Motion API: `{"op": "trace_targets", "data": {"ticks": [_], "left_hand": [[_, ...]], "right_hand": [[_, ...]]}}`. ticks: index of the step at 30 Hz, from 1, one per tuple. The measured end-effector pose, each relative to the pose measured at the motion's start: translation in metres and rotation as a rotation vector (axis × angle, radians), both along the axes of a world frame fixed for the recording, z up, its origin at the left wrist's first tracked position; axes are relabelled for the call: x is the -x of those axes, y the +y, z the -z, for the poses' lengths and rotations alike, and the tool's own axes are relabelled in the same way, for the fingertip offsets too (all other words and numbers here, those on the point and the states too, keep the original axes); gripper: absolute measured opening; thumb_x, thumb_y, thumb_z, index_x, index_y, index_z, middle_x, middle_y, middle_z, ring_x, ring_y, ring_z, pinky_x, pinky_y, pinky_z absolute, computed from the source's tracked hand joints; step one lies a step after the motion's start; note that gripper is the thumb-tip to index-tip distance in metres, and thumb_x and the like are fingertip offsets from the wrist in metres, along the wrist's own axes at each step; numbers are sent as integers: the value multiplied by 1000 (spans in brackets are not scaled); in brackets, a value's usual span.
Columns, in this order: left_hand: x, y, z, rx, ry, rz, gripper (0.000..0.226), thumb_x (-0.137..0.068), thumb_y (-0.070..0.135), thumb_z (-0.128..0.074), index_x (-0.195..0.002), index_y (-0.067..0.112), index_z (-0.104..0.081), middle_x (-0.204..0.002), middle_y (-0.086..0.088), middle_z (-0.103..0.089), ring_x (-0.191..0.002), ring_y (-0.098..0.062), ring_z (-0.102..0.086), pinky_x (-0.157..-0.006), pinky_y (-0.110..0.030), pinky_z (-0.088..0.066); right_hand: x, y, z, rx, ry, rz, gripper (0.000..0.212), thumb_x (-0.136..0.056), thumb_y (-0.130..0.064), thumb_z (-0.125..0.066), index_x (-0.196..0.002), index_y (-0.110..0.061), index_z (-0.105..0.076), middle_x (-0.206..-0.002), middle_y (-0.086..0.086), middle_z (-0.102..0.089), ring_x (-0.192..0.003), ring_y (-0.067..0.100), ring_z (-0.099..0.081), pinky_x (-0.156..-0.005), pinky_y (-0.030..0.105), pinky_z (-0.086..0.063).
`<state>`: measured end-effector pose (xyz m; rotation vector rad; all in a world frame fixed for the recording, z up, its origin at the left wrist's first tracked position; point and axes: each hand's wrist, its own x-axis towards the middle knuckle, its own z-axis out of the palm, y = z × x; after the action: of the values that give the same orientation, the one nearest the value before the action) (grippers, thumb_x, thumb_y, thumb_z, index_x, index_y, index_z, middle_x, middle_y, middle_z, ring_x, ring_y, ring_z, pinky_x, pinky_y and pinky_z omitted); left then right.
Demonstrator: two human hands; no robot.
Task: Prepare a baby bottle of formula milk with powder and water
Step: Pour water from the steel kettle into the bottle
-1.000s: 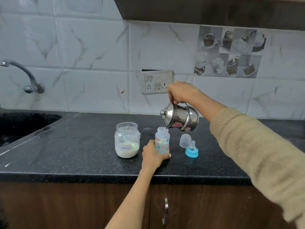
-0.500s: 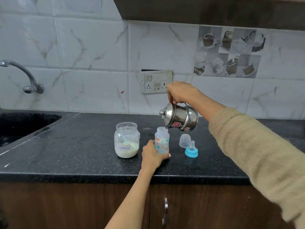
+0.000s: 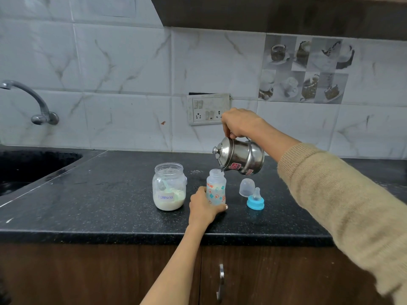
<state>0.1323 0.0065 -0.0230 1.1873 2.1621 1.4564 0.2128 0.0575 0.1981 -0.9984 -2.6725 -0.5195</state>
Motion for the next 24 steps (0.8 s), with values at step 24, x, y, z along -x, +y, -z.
{"op": "trace_targets", "data": {"ticks": [24], "left_hand": [[0, 0, 0, -6, -4, 0, 74, -65, 25, -86, -126, 11, -47, -132, -7, -55, -123, -22, -52, -100, -36, -45]], "right_hand": [[2, 1, 0, -23, -5, 6, 24, -82, 9, -61, -99, -5, -71, -71, 2, -52, -72, 19, -57, -78, 35, -55]]}}
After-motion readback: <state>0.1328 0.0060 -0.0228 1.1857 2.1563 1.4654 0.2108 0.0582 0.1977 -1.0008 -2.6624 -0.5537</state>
